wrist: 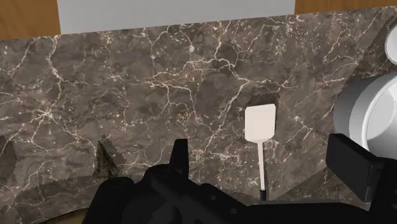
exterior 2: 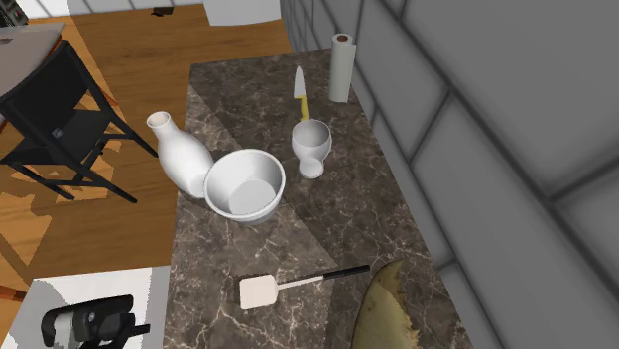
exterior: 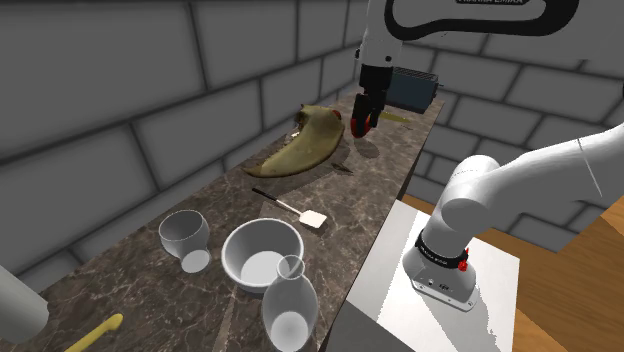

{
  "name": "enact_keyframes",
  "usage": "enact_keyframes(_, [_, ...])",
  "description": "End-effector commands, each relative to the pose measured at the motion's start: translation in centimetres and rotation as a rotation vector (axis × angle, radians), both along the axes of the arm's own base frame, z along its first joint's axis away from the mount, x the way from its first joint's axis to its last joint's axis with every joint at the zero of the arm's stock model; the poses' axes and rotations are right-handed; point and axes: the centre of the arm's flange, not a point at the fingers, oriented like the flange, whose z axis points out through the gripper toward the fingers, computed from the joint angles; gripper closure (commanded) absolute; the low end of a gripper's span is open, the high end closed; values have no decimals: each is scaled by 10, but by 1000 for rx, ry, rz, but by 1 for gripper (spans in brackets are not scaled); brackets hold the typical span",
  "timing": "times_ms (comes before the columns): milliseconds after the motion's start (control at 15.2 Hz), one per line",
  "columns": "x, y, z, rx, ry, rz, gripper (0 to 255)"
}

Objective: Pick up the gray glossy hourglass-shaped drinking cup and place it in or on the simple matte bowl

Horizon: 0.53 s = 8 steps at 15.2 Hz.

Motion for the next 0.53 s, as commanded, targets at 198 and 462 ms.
enact_keyframes(198, [12,36,-10,-3,-8,-4,0])
enact_keyframes(462, [29,84,-24,-6,-19,-9,0])
